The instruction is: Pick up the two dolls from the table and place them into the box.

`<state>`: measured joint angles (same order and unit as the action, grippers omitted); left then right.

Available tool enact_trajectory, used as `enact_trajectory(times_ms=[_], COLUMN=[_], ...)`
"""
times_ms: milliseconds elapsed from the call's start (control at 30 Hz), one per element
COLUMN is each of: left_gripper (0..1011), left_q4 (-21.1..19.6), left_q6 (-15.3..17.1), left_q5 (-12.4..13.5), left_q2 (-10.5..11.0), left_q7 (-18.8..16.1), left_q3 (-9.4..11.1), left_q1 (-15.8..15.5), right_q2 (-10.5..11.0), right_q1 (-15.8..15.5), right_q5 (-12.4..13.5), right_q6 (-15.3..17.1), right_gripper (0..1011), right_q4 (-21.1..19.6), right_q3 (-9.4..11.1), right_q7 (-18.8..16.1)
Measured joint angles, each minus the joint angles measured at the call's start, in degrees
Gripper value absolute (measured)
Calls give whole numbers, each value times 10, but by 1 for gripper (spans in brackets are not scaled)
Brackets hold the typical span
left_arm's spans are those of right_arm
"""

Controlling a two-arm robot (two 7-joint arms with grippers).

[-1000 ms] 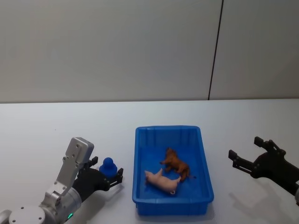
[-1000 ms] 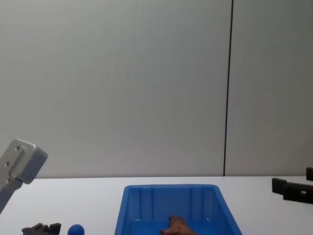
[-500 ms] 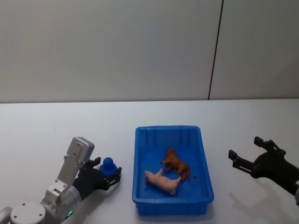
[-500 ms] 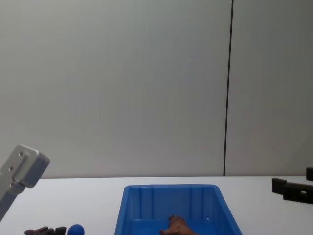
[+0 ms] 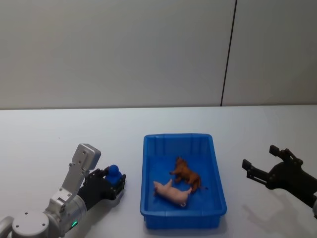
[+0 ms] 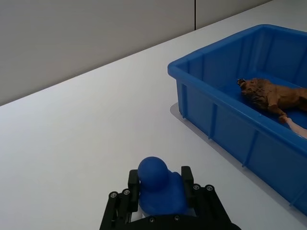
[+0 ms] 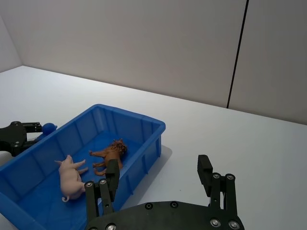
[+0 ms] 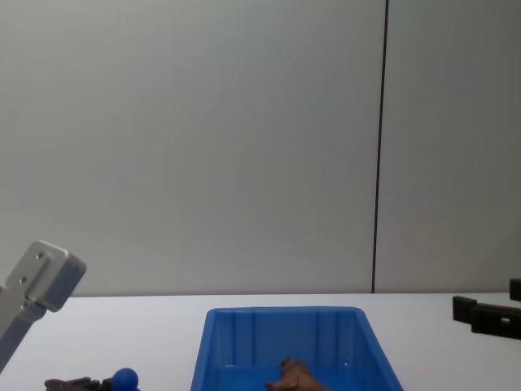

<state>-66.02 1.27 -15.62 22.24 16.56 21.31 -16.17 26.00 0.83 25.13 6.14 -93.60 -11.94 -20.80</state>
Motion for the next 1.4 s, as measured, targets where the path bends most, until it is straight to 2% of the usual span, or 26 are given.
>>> enact_trajectory(times_ms=[400,767,933,1200,1400], left_gripper=[465,393,363,321,516], left_q4=[-19,-90,-116,-131,-132], left_q6=[0,-3,-4,-6,-7], left_q5=[4,11,17,23,24], left_q2=[3,6,-5,-29,-48], left_q7=[-3,-15,-15,-6,1], left_q3=[-6,-12,-8,7,20], left_q1=[-1,-1,-10,-26,-35], right_q2=[0,0,0,0,0], right_q1=[0,0,0,0,0], right_q5=[0,0,0,0,0], right_q6=[0,0,0,0,0], right_gripper=[1001,1001,1001,1001,1001], right_q4=[0,0,0,0,0], right_q3=[0,0,0,0,0], right_q7=[0,0,0,0,0])
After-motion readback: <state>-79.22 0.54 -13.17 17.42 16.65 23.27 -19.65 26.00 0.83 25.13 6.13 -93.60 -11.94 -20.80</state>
